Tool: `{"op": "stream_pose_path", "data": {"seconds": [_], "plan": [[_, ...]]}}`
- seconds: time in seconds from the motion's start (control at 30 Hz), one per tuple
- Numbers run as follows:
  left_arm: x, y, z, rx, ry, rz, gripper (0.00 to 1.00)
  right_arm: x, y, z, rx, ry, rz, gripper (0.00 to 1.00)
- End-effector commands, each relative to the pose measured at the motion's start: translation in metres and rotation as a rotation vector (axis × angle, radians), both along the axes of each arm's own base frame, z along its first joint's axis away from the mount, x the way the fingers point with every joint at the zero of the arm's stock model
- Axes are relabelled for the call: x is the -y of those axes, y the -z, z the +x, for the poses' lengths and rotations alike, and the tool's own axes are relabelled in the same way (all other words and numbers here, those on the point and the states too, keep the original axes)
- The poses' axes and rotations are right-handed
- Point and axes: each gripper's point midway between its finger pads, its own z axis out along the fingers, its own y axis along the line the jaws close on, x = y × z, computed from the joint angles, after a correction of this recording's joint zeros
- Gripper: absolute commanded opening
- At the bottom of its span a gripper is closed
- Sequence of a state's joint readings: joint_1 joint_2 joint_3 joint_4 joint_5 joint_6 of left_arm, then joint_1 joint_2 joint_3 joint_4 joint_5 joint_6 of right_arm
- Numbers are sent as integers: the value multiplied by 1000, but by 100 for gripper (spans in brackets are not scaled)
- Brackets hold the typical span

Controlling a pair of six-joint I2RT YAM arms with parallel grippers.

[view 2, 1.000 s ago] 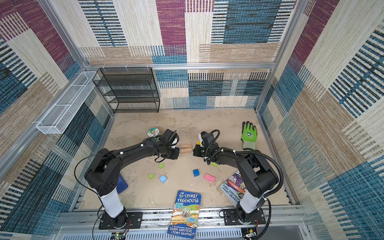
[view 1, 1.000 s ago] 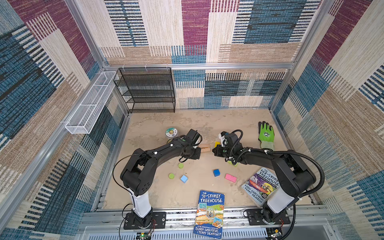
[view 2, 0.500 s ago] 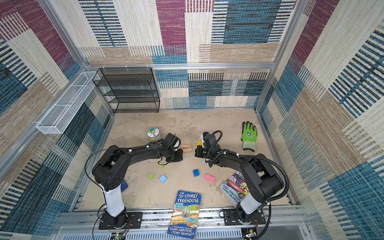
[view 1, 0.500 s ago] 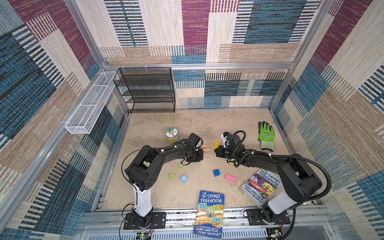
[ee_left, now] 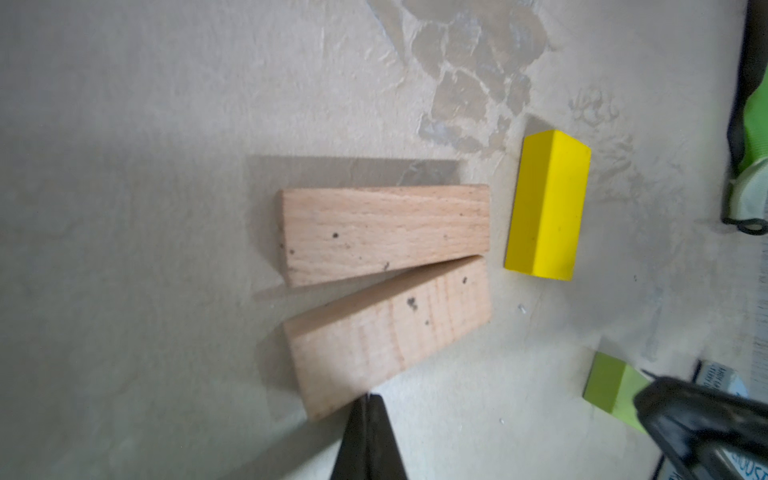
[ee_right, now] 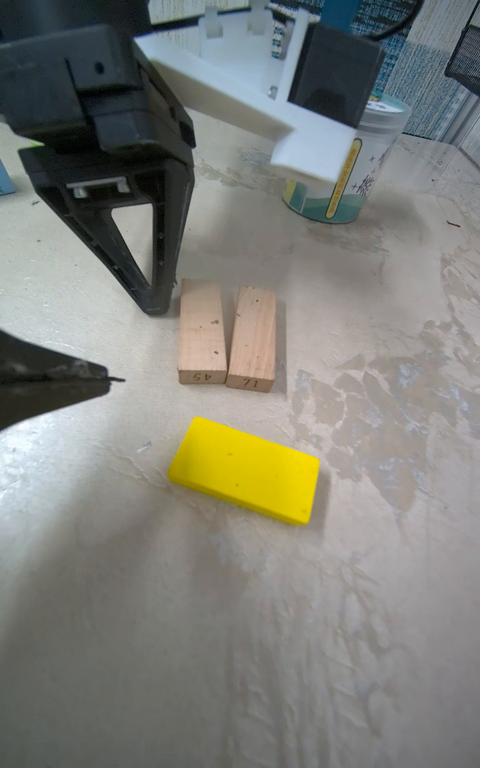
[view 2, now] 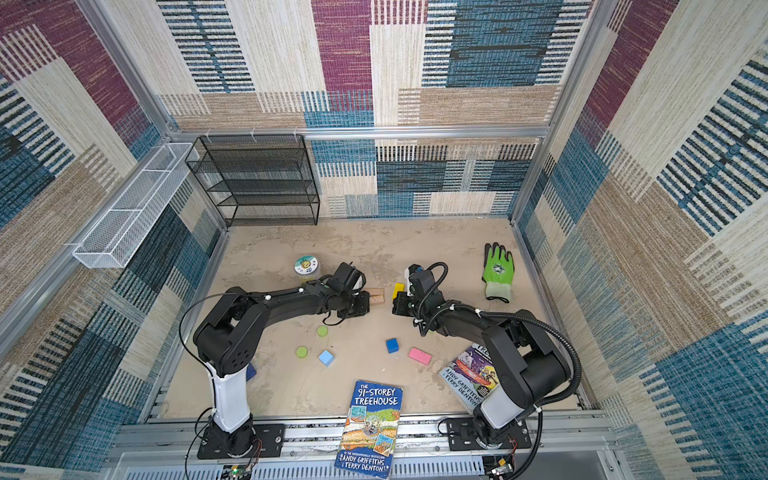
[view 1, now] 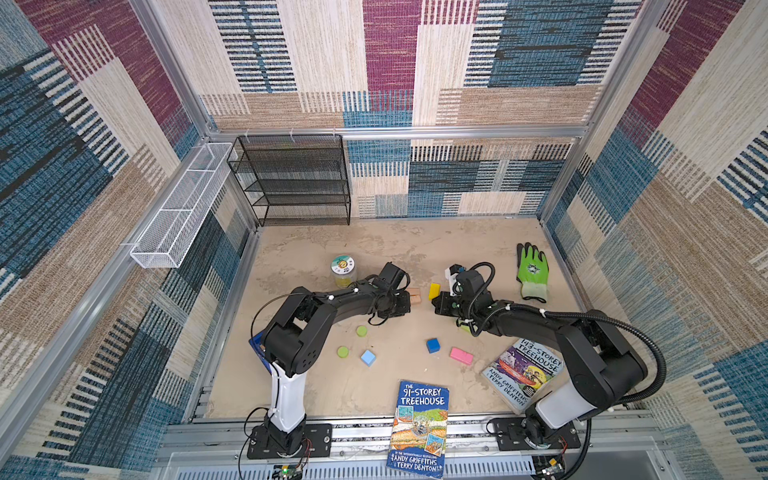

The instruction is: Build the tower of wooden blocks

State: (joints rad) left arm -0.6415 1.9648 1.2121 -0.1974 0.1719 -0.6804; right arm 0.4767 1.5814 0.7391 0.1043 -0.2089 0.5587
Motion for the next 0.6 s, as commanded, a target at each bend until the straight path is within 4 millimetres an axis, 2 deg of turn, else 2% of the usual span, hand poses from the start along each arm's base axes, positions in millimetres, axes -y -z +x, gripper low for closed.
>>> {"op": "stream_pose_path", "data": {"seconds": [0.0,0.57], "plan": [[-18,14,-1,-22,-44,95,0,-1,-4,4,25,5,11,0],[-18,11,6,-6,-52,115,0,-1,-4,3,21,6,16,0]]}}
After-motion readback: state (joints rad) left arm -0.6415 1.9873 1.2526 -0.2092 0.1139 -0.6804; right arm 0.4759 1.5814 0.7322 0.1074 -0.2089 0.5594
